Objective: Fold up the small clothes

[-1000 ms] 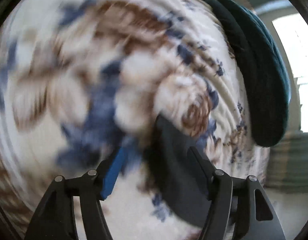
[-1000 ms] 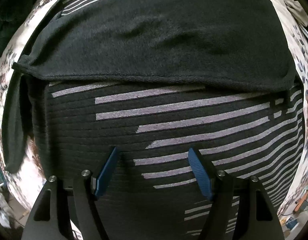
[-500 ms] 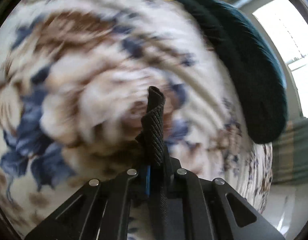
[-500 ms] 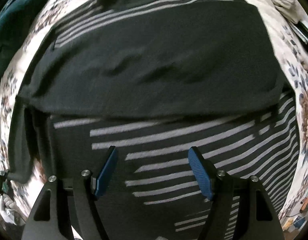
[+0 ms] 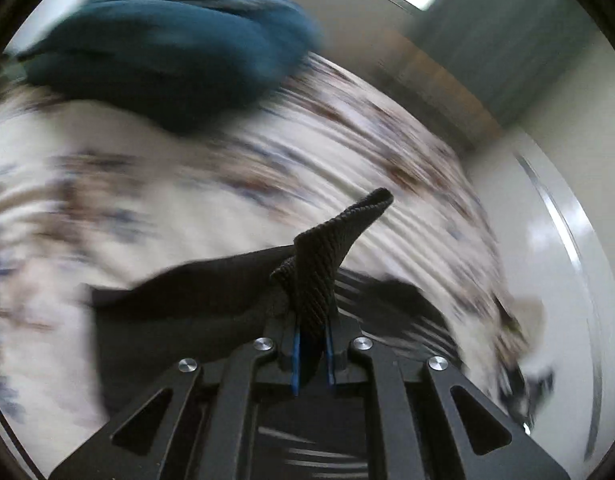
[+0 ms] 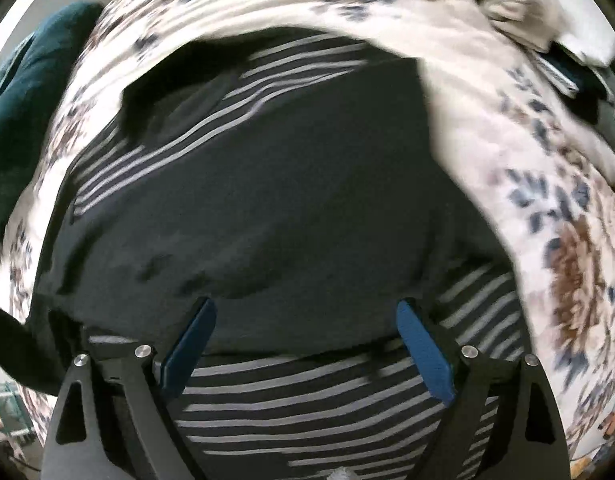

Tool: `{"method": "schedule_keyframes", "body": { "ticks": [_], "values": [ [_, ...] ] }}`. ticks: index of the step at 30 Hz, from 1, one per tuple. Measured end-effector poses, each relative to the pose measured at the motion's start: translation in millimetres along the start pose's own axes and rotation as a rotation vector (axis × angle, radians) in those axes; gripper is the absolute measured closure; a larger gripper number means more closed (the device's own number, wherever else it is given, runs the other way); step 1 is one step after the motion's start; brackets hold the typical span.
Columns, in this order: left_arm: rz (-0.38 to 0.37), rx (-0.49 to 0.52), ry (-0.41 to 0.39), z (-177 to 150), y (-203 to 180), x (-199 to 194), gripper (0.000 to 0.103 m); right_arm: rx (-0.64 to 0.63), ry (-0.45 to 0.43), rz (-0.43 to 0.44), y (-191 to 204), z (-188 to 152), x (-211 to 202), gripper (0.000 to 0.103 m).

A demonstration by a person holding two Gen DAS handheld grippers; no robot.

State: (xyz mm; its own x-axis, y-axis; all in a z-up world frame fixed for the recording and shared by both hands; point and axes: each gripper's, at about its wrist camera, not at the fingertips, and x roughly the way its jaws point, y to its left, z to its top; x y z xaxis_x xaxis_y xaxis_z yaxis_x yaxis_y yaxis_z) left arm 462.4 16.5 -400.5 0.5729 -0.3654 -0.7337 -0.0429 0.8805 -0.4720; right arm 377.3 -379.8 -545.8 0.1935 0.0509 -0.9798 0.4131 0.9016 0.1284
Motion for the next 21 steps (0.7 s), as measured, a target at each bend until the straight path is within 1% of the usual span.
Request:
{"method": "schedule_keyframes", "body": {
  "ticks": [2, 3, 5, 6, 8, 9, 10, 11, 12, 13, 15, 16, 18, 19, 20, 21],
  "values": [
    [-0.077, 0.061, 0.083, -19, -61, 36, 0.096, 0.026, -0.001, -0.007, -24, 3, -3, 0.010],
    [-0.109, 0.099, 0.128, -33, -95, 55, 0.095, 0.044, 0.002, -0.013, -44, 2, -8, 0.010],
    [-0.136, 0.160, 0.196, -53, -143, 81, 0.091, 0.074, 0.010, -0.015, -66, 7, -9, 0.010],
    [-0.127, 0.195, 0.222, -67, -168, 95, 0.087, 0.089, 0.021, -0.019, -83, 11, -10, 0.010],
    [-0.127, 0.226, 0.224, -76, -185, 103, 0.083, 0.104, 0.036, -0.020, -106, 11, -13, 0.010],
    [-0.125, 0.249, 0.203, -81, -194, 105, 0.068, 0.112, 0.047, -0.020, -120, 13, -14, 0.010],
    [-0.119, 0.267, 0.198, -83, -195, 104, 0.040, 0.120, 0.056, -0.018, -131, 15, -15, 0.010],
    [-0.111, 0.278, 0.194, -83, -193, 102, 0.024, 0.124, 0.061, -0.012, -137, 15, -14, 0.010],
    [-0.093, 0.288, 0.192, -83, -189, 101, 0.006, 0.130, 0.068, 0.001, -145, 18, -16, 0.010],
    [-0.071, 0.288, 0.186, -85, -181, 98, 0.005, 0.136, 0.068, 0.009, -151, 18, -18, 0.010],
    [0.032, 0.282, 0.152, -78, -150, 82, 0.005, 0.144, 0.067, 0.037, -161, 23, -25, 0.010],
    [0.072, 0.275, 0.138, -76, -133, 74, 0.005, 0.145, 0.065, 0.051, -162, 25, -27, 0.010],
    [0.199, 0.233, 0.096, -67, -86, 54, 0.005, 0.150, 0.057, 0.093, -156, 35, -33, 0.010],
    [0.252, 0.210, 0.085, -64, -65, 45, 0.005, 0.145, 0.052, 0.125, -152, 42, -35, 0.010],
    [0.317, 0.182, 0.077, -60, -34, 35, 0.005, 0.139, 0.045, 0.142, -149, 44, -38, 0.010],
    [0.369, 0.166, 0.082, -58, -12, 31, 0.005, 0.125, 0.036, 0.164, -140, 51, -39, 0.010]
  ]
}}
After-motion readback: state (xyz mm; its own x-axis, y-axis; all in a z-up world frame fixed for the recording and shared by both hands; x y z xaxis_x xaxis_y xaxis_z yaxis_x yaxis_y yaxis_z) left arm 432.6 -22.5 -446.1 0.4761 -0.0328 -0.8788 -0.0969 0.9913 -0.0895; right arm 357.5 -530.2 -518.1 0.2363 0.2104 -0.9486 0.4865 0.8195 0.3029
